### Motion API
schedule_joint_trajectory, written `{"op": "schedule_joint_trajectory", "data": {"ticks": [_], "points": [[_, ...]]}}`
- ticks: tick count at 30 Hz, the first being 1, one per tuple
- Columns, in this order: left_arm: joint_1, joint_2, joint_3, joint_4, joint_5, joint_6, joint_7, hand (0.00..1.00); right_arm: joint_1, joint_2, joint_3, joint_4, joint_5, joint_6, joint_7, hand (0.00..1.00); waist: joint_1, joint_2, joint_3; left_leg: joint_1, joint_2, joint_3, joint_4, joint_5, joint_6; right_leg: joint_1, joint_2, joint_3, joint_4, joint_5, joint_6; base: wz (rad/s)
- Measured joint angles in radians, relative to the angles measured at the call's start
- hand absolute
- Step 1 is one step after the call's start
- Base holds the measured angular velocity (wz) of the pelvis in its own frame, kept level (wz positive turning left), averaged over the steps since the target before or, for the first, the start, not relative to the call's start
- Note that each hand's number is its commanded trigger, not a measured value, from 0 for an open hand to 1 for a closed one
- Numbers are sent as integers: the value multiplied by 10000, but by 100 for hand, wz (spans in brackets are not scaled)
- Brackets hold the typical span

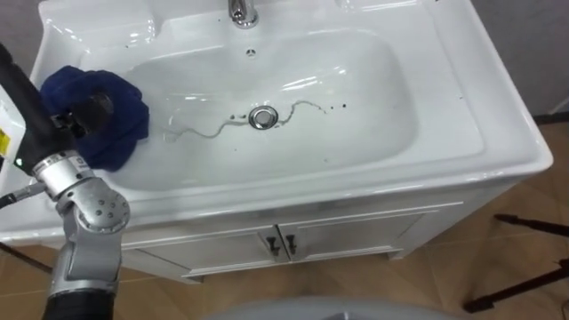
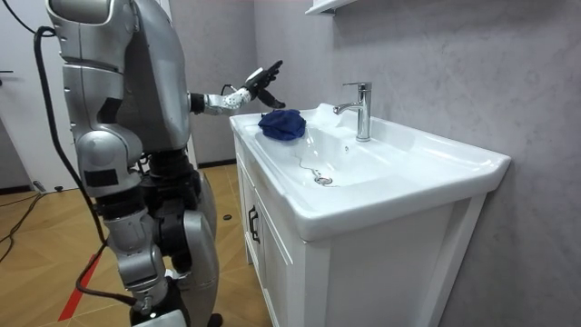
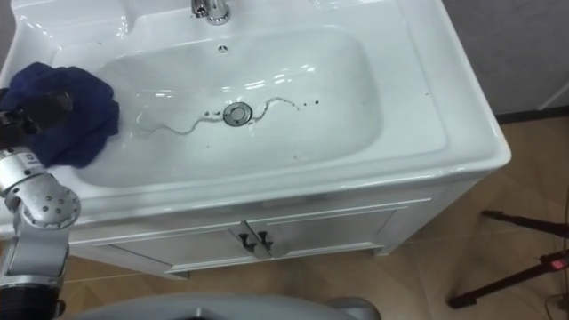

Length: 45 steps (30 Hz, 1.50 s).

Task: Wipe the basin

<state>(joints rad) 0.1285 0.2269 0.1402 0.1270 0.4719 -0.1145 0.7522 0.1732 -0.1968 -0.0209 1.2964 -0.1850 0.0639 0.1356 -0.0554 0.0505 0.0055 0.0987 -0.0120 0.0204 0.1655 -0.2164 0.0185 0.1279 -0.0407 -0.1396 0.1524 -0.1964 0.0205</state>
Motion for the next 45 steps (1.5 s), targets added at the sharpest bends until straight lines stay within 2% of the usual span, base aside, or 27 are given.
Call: {"op": "schedule_joint_trajectory", "data": {"ticks": [6, 11, 18, 26, 33, 37, 39, 45], "points": [[0, 0, 1, 236, 2, 89, -150, 0, 3, 57, -2, -70, -34, 244, 113, 0, -22, -145, -23, 11, -6, -26, 20, 0, 0, -8, -7, 5, -7, 0, 0, 0], [-5, -54, -1, 883, 0, 297, -363, 0, 0, 69, -1, -115, -45, 288, 200, 0, -22, -121, -29, 13, -3, -24, 45, 0, 0, 4, -5, 6, -5, 0, -1, 0], [-5, -161, -5, 1254, 1, 466, -669, 0, -172, 95, -1, -90, -48, 595, 206, 0, -37, -70, -28, -11, -2, -35, 32, -1, 0, -4, -2, 3, 13, 2, -3, 0], [-4, -161, -5, 1423, 4, 520, -939, 0, -220, 94, 5, -82, -48, 591, 383, 0, -61, -29, -31, -4, -5, -31, 31, 0, 0, -10, -5, -7, 6, 1, -2, 0], [-5, -160, -3, 1486, 8, 721, -1209, 0, -276, 93, 2, -11, -52, 598, 437, 0, -78, -37, -26, -17, -2, -43, 29, 0, 0, -6, -2, -1, 7, 1, -2, 0], [-23, -160, -1, 2128, 22, 744, -1253, 0, -273, 90, -2, -9, -86, 614, 417, 0, -102, 7, -22, -5, -2, -42, 19, 0, 0, 12, -1, 6, 6, 1, -2, 0], [-10, -162, -1, 2588, 29, 901, -1266, 0, -247, 90, 0, -12, -85, 619, 401, 0, -170, 4, -13, -8, 1, -41, 12, 0, 0, 3, 3, 6, 7, 1, -2, 0], [-1, -158, 0, 2923, 374, 1105, -1260, 0, -261, 88, -1, -31, -83, 717, 363, 0, -157, 7, -22, -6, 3, -39, -15, 0, 0, -37, 5, 30, 14, 1, -2, 0]]}}
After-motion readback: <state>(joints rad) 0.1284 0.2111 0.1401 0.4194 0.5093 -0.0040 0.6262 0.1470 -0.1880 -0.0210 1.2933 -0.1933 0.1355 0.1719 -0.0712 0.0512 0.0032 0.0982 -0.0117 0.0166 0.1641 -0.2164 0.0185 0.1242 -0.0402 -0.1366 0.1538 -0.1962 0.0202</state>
